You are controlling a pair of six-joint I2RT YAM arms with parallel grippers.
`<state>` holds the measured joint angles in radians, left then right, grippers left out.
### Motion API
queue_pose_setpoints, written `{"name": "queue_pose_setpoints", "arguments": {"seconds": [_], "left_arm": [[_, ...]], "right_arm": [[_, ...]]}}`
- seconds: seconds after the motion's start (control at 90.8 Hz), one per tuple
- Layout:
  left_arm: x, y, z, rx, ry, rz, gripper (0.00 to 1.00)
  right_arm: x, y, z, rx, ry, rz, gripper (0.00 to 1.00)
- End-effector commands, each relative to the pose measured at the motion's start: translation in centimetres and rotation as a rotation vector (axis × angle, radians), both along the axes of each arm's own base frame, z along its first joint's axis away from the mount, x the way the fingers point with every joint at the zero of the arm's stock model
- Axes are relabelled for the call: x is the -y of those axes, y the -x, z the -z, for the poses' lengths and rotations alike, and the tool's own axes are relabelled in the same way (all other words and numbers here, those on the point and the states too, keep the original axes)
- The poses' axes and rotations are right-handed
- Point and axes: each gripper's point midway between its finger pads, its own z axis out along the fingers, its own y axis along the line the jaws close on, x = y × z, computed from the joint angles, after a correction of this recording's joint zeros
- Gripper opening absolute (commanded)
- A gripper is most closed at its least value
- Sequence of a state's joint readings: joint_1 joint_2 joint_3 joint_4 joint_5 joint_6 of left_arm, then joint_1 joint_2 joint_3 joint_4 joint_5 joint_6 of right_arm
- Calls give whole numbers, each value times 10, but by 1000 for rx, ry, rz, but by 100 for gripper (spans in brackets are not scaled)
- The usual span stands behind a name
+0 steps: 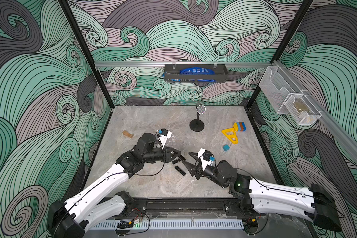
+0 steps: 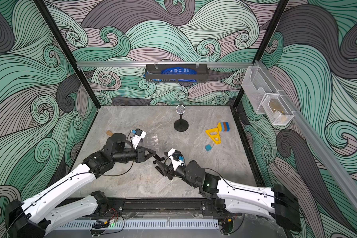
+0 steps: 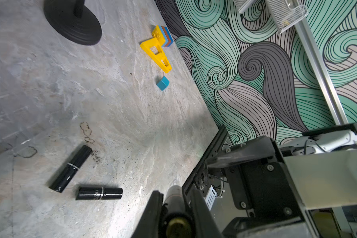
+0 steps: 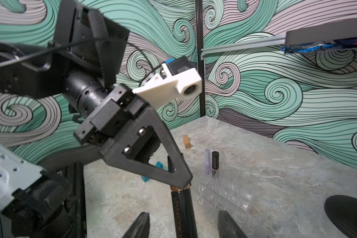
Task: Arrange the lipsticks in the organizer
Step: Pick up the lipstick at the center of the board.
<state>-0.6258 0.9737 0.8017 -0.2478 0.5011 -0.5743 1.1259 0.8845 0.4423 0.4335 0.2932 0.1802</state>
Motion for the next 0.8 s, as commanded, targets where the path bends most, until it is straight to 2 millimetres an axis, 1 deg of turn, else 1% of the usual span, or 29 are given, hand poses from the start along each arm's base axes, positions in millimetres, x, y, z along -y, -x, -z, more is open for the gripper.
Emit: {"name": "queue_pose_setpoints", "arguments": {"seconds": [0.0,0.088,0.143,0.264,0.352,0.451,0.605,0.715,0.793], "left_arm": [[-9,-16,-21,82,20,-29,7],[-14,-25,-25,96,48,-53,8],[-17,-29,-28,102,61,-58,8],[-21,-36,-34,115,55,-74,8],[-23,-41,-42,128,100,-114,8],[-23,-49,-51,147,203,-162,9],[-27,-59,-39,123,255,-240,9],[-27,-63,-33,108,286,-261,9],[-26,-65,-34,109,326,-274,9]], "right_arm": [[16,-8,-18,-190,-174,-7,60],[30,-21,-14,-398,-328,-34,60],[34,-22,-12,-514,-422,-73,60],[41,-28,-9,-612,-537,-100,60],[37,-28,-5,-673,-588,-128,60],[33,-29,-3,-741,-655,-152,60],[24,-36,13,-888,-725,-118,59],[12,-38,15,-954,-774,-99,58],[4,-38,15,-992,-803,-77,58]]}}
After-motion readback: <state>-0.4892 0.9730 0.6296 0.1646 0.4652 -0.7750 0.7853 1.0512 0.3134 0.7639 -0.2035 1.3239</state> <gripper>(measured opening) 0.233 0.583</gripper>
